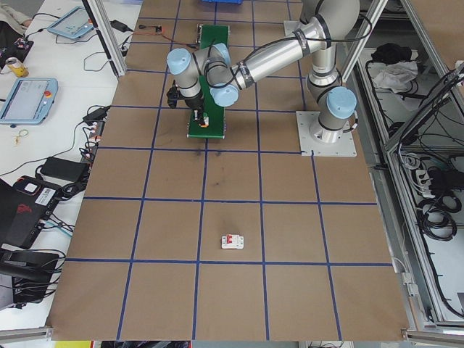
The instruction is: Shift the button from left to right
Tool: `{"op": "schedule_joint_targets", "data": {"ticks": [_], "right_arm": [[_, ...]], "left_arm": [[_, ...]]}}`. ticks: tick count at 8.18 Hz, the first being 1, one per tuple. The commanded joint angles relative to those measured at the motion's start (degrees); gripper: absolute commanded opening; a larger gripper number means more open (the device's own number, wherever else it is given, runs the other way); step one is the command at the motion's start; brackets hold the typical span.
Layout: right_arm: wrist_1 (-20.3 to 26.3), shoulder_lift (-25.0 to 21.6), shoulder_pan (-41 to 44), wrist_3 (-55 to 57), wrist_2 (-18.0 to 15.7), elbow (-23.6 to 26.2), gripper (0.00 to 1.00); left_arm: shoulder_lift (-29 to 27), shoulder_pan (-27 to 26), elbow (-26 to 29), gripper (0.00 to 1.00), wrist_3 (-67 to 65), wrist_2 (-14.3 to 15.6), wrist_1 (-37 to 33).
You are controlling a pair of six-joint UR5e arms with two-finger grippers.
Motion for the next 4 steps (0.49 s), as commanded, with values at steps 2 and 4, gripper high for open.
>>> {"op": "schedule_joint_targets", "data": {"ticks": [2,4], "right_arm": [[0.02,0.0,0.0,0.01,0.0,0.0,1.0],[0.02,0.0,0.0,0.01,0.0,0.09,1.0]], "left_arm": [[-1.88,-0.09,-0.13,0.0,-0.64,-0.71,0.38],[-3.73,-0.09,-0.13,0.0,-0.64,-0.79,4.12]]}}
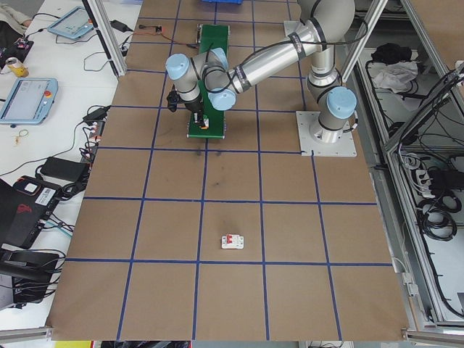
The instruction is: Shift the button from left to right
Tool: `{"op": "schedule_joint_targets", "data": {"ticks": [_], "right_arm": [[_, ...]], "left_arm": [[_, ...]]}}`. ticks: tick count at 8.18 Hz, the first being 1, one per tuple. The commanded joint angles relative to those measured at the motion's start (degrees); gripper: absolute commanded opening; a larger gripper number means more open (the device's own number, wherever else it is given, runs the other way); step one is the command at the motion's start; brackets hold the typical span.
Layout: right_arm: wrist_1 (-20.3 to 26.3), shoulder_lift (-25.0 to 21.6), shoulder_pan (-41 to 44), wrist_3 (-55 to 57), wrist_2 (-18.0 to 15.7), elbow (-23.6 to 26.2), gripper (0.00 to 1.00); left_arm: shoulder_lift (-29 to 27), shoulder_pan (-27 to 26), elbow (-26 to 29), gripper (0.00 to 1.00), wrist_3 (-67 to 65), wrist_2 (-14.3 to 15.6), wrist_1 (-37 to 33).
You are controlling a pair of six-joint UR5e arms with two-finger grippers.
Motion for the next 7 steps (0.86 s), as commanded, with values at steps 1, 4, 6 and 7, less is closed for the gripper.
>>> {"op": "schedule_joint_targets", "data": {"ticks": [1,4,6,7], "right_arm": [[0.0,0.0,0.0,0.01,0.09,0.0,1.0],[0.0,0.0,0.0,0.01,0.09,0.0,1.0],[0.0,0.0,0.0,0.01,0.09,0.0,1.0],[0.0,0.0,0.0,-0.08,0.0,0.0,1.0]], "left_arm": [[-1.33,-0.09,-0.04,0.3,-0.14,-0.1,3.62],[0.24,-1.57,-0.04,1.0,-1.37,-1.06,3.53],[6.36,-6.75,-0.13,1.0,-3.99,-1.24,1.44],[10.49,-9.03,-0.04,1.0,-8.28,-1.42,-1.88]]}}
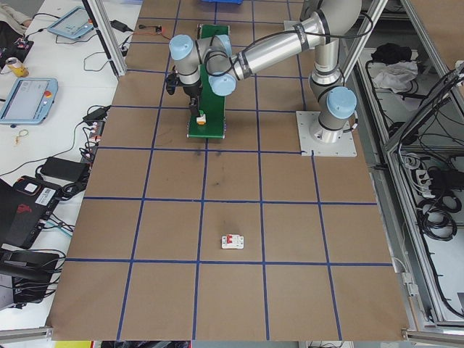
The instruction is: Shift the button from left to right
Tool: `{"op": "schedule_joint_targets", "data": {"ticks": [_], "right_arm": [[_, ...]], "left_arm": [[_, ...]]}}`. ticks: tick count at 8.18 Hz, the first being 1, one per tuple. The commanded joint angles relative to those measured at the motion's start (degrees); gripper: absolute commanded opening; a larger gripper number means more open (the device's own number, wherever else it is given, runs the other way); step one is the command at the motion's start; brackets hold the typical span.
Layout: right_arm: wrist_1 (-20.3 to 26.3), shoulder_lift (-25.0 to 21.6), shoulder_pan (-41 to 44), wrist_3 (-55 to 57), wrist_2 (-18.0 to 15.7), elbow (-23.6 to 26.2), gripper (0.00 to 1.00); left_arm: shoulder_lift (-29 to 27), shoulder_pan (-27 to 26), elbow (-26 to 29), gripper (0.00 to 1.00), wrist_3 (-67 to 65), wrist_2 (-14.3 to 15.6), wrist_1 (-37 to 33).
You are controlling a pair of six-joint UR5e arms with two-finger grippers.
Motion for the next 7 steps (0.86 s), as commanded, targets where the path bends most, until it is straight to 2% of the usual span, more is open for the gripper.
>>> {"op": "schedule_joint_targets", "data": {"ticks": [1,3,5,7], "right_arm": [[-0.09,0.09,-0.09,-0.09,-0.08,0.0,1.0],[-0.79,0.35,-0.09,-0.09,-0.34,-0.09,1.0],[-0.62,0.27,-0.26,0.0,-0.96,-0.88,1.0],[-0.7,0.35,-0.35,0.09,0.0,-0.88,1.0]], "left_arm": [[11.1,-6.58,-0.05,1.0,-5.87,-0.2,-5.16],[17.63,-9.06,0.04,1.0,-5.88,0.15,-5.78],[20.71,-9.06,0.04,1.0,-5.7,0.5,-7.19],[22.39,-9.06,0.3,1.0,-5.35,0.94,-12.28]]}}
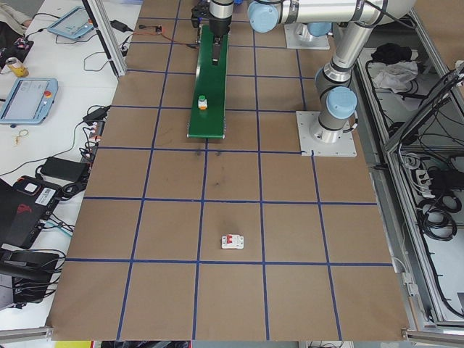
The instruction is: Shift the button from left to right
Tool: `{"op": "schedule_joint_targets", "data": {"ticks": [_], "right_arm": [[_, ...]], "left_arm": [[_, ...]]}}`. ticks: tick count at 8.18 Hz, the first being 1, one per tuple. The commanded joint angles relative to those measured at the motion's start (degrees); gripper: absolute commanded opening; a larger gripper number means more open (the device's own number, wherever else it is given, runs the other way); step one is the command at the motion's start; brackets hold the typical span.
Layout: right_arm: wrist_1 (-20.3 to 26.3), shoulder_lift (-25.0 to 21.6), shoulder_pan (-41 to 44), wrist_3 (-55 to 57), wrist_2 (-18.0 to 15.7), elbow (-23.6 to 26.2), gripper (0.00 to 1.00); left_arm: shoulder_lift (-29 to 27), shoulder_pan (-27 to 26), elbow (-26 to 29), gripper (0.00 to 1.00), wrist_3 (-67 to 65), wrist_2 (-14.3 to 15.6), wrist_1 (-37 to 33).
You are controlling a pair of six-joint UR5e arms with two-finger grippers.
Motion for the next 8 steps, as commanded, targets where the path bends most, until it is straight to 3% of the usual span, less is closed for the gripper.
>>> {"op": "schedule_joint_targets", "data": {"ticks": [1,5,7,8], "right_arm": [[-0.24,0.91,-0.07,0.09,0.47,-0.03,1.0],[-2.78,6.79,-0.16,-0.08,0.03,0.41,1.0],[-10.05,10.56,-0.33,-0.17,0.47,0.67,1.0],[-16.62,13.46,-0.33,-0.17,0.82,1.46,1.0]], "left_arm": [[2.14,-0.02,0.42,1.0,0.22,0.4,-4.81],[2.93,0.07,0.07,1.0,0.22,0.13,-5.53],[2.85,0.07,-0.02,1.0,0.22,0.4,-5.53],[2.76,0.07,0.24,1.0,0.22,0.4,-5.44]]}}
